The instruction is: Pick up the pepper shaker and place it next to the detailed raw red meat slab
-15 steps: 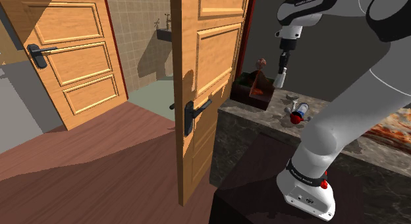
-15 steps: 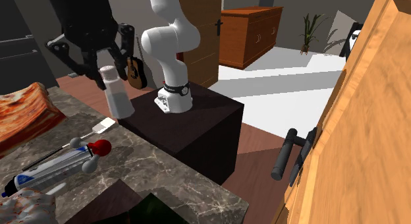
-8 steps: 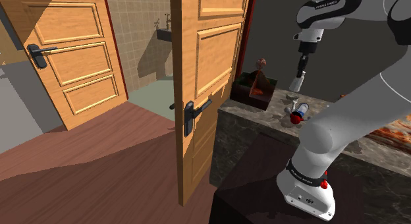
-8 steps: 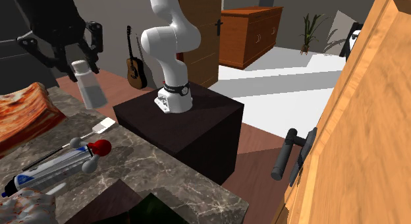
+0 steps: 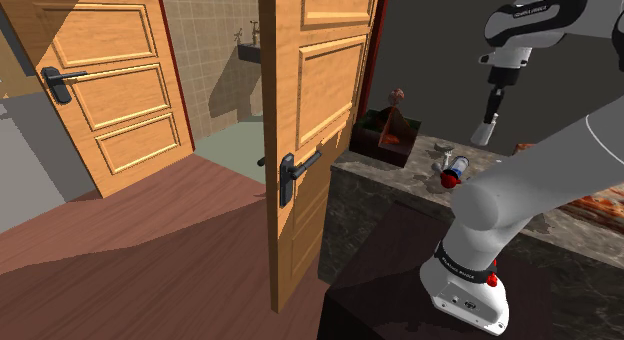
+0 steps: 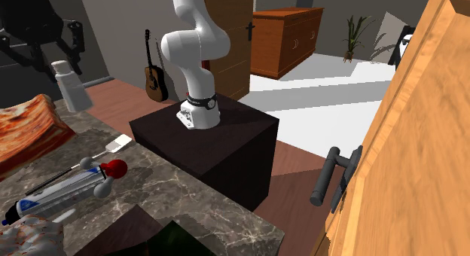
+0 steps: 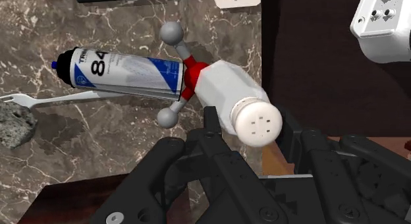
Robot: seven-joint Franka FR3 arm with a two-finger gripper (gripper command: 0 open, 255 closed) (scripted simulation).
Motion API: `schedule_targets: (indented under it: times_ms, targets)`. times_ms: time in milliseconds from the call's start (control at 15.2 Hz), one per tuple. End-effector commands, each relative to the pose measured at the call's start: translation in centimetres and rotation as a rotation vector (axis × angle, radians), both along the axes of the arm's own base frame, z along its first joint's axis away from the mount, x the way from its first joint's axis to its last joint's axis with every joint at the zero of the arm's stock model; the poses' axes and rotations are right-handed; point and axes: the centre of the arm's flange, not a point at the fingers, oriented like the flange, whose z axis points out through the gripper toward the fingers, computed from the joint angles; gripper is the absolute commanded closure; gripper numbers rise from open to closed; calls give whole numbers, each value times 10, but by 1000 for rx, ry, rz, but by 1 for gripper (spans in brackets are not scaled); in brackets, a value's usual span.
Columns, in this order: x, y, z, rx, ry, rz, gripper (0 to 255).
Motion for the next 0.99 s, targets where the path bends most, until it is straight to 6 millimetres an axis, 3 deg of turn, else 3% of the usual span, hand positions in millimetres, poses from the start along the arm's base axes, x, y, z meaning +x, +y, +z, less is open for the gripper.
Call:
schedule_targets:
  times_ms: [0, 660, 924]
  targets:
    - [-25, -10, 1, 0, 0, 1, 255]
    - [-154, -50, 1, 0, 0, 1, 255]
    - [-154, -50, -20, 0, 0, 1, 255]
